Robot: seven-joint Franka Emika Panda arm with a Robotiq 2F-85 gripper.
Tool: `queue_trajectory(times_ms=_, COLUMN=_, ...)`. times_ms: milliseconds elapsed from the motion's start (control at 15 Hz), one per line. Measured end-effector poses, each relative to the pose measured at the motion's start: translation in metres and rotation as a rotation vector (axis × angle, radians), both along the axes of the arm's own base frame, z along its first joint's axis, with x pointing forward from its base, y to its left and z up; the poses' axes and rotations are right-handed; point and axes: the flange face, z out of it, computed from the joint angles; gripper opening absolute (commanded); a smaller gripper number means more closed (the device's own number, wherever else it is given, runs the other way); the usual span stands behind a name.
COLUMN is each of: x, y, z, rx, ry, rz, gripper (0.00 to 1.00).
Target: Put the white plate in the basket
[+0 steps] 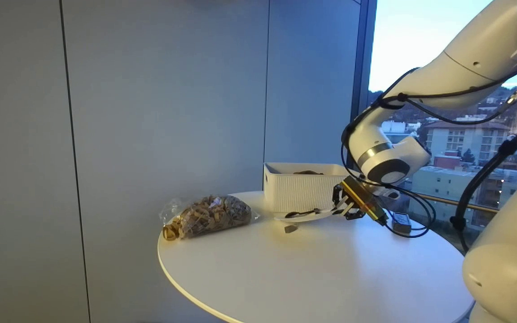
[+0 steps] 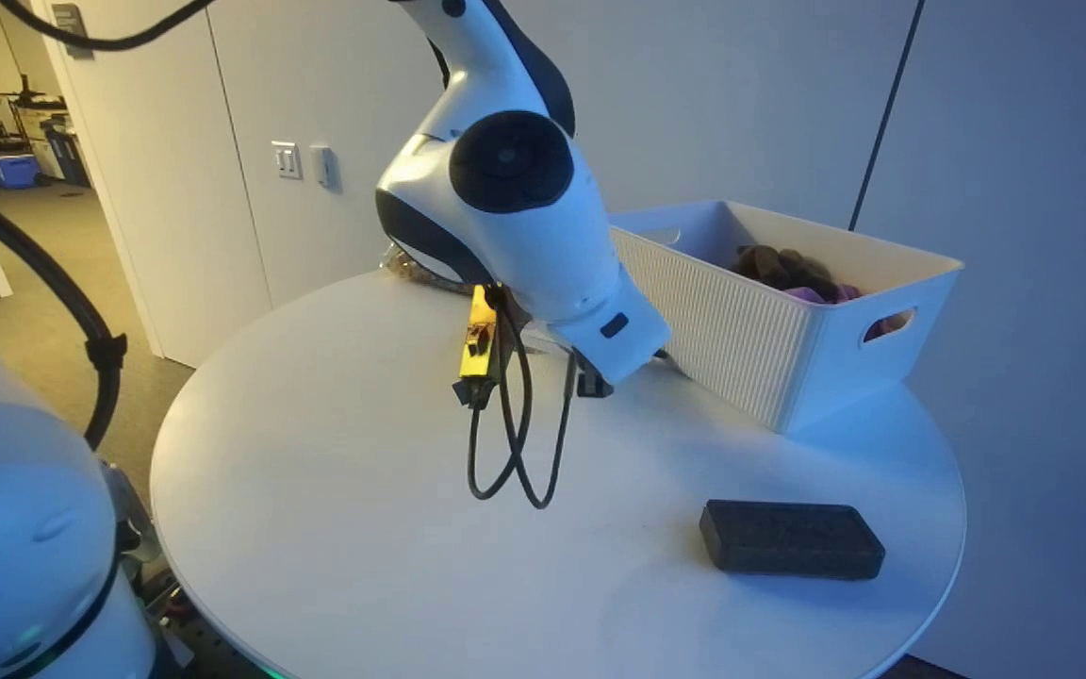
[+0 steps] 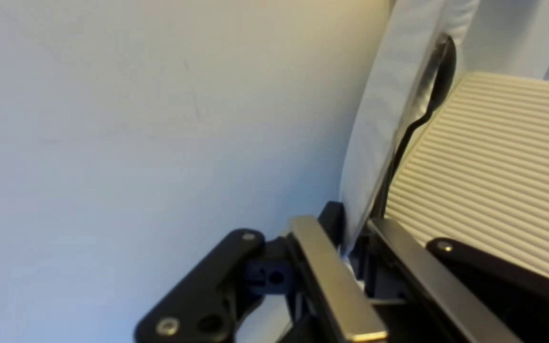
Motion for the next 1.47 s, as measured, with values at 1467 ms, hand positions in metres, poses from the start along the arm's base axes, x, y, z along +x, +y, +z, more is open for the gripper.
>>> queue_trajectory(times_ms=1467, x=-0.093, y=0.083, z=0.130, rx=-0.230, ry=-0.382, rz=-0.443, gripper=0.07)
